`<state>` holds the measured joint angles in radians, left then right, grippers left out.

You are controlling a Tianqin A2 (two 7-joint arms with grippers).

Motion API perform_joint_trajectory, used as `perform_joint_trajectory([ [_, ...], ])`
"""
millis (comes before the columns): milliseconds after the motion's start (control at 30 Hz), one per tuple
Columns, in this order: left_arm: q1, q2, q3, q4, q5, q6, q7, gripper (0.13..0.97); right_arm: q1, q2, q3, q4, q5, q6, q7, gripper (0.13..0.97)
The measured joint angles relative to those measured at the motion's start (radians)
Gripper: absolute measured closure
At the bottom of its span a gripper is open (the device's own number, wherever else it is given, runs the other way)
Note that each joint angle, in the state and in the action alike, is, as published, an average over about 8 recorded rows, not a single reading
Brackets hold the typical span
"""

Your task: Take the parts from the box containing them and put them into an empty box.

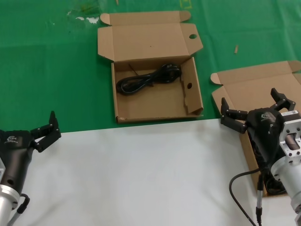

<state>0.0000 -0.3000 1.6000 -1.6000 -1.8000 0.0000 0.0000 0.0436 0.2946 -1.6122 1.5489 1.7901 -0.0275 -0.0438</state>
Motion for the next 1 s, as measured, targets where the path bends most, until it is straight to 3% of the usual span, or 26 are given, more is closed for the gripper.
perform_joint_trajectory([
  [1000, 0.000, 0.000, 0.000, 0.000, 0.000, 0.000, 0.000, 0.132, 0.000, 0.000, 0.000, 0.000, 0.000, 0.000, 0.000, 0.129],
])
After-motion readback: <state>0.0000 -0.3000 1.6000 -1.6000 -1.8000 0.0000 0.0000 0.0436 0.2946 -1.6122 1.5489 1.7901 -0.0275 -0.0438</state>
